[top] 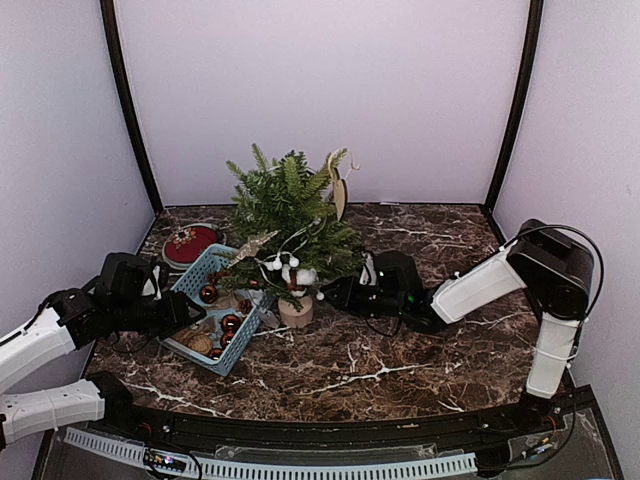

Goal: Decorate the small christmas tree
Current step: Move the christmas tree to the center of the board, then pick up the ornament ball from the bin.

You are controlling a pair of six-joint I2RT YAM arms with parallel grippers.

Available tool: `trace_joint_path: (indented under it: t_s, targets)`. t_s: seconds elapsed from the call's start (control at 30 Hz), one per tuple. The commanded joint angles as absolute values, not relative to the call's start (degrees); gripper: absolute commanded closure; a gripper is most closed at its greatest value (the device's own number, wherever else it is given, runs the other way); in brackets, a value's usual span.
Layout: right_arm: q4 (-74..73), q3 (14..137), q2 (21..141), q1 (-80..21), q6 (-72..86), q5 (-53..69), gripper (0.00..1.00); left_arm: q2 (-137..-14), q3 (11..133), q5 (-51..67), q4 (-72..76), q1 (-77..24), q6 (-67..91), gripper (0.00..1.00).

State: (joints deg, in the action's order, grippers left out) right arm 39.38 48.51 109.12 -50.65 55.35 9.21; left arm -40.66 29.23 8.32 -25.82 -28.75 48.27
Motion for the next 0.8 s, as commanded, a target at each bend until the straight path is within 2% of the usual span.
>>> trace_joint_path:
  t_s: [0.0,0.17,0.33,0.5,0.77]
  targets:
    - [39.25,45.25,103.15,-51.11,54.47,5.63,0.65,-44.45,33.15,7.52,-35.73,-28.48,42.40,0.52]
    - [36.62,41.91,98.12,-50.98,53.79,2.74,0.61,-49.85,36.02,9.66,-37.58,-28.55,39.64,0.58]
    - [35.69,38.34,93.26,-50.31,53.62,0.47,0.59,-55.09,38.67,10.74,-39.49,-29.37,37.55,0.60]
    - [34.99,35.08,88.24,-48.69,53.07,0.18,0.57,-59.32,40.56,6.37,-43.14,-33.26,37.48,0.60]
    - [34.67,29.81,82.45,-46.91,52.82,0.18,0.55,-64.29,41.02,3.08,-44.38,-33.49,37.39,0.58]
